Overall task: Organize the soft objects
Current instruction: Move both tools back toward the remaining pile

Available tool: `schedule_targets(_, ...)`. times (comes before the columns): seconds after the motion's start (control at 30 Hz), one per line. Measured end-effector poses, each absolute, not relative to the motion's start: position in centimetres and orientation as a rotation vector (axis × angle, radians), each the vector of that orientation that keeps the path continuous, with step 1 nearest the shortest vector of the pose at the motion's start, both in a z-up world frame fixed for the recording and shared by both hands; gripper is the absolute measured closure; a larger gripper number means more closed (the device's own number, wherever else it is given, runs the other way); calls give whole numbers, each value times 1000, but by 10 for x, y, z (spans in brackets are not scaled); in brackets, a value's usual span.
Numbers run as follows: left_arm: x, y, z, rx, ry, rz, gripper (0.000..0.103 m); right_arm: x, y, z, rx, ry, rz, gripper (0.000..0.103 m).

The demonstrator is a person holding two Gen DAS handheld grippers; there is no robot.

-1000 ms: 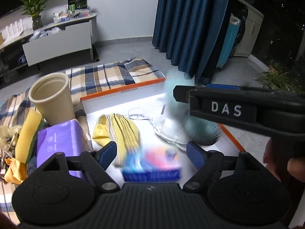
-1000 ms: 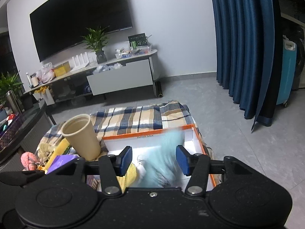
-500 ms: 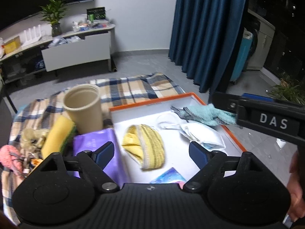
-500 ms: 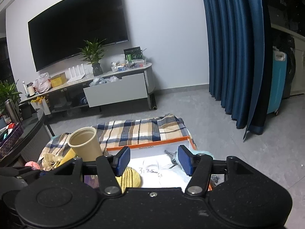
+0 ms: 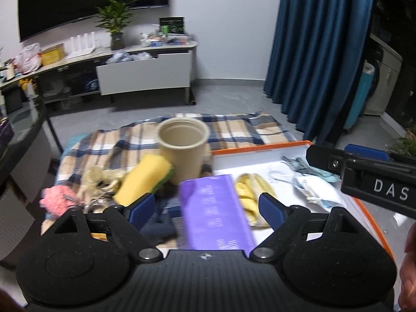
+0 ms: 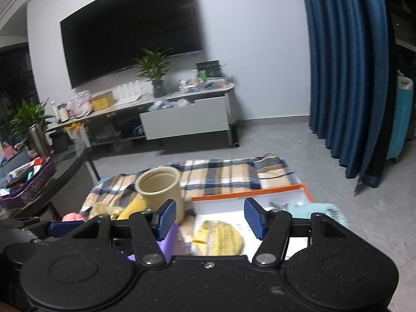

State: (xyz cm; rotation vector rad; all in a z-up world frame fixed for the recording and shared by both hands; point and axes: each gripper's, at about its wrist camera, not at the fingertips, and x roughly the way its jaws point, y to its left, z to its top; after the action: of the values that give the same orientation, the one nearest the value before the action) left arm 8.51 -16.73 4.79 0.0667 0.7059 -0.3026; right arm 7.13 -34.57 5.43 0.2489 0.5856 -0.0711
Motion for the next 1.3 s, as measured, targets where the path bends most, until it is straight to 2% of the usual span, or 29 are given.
schedule_targets(0.37,85,-121,50,22,698,-215,11,84,-298,48,240,608,22,29)
schedule_targets(0.73,89,-38,14,-37,759,-35,10,86,-251,32,216,633,134,28)
schedule_targets(1.3,169,13,-31,-76,841,89,2,77,-191,-1,158,712,217,28)
